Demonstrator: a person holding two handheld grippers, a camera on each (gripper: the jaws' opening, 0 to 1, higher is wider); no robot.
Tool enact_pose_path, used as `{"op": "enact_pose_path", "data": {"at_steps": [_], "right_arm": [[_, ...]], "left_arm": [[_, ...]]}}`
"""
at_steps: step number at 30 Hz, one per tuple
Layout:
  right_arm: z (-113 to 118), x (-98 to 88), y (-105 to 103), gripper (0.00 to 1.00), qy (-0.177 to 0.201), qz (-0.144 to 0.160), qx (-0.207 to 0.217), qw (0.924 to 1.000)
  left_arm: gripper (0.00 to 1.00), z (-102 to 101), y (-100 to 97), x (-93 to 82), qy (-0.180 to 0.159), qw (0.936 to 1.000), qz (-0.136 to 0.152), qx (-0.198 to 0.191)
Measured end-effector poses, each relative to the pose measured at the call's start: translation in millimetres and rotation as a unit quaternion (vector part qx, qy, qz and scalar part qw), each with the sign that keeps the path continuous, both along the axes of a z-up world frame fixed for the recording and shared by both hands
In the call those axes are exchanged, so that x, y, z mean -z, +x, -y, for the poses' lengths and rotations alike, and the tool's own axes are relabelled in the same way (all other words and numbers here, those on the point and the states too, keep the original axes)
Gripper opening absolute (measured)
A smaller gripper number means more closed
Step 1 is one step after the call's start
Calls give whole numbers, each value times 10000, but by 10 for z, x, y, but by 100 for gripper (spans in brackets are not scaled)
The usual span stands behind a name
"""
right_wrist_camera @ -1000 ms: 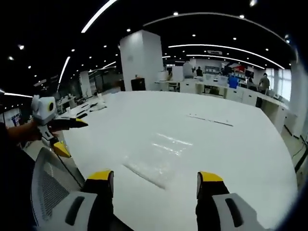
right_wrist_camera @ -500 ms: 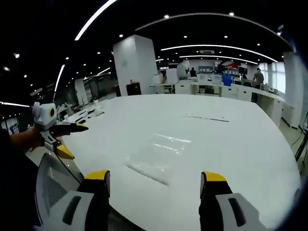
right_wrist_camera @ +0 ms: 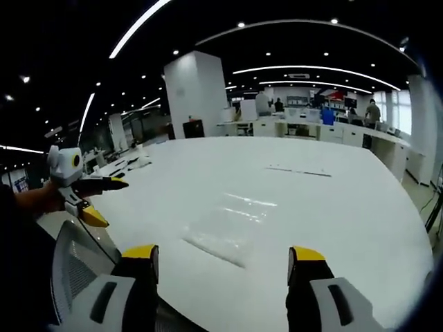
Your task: Open the resealable bag by pulling the two sides of the seal apart until the entire bag opening is separated and visibly accessible.
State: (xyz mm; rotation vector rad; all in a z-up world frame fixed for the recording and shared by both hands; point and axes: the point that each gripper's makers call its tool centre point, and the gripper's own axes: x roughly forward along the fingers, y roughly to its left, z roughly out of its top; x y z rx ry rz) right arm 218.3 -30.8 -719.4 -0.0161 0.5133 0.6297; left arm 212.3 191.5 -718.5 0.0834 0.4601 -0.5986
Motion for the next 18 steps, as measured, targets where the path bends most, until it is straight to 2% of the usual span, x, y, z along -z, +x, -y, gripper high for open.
{"op": "enact_pose_path", "data": {"at_steps": [3, 10, 18], "right_arm": [[10, -9, 9, 79, -30, 59, 23, 10000], [44, -28, 32, 91, 29, 118, 120, 9999], [42, -30, 21, 92, -58, 156, 95, 9998]], "left_arm": [[99, -9, 6, 0, -36, 10000, -18, -9], [99, -10, -2, 18, -35, 10000, -64, -26], [99, -13, -12, 43, -41, 9999, -140, -54]]}}
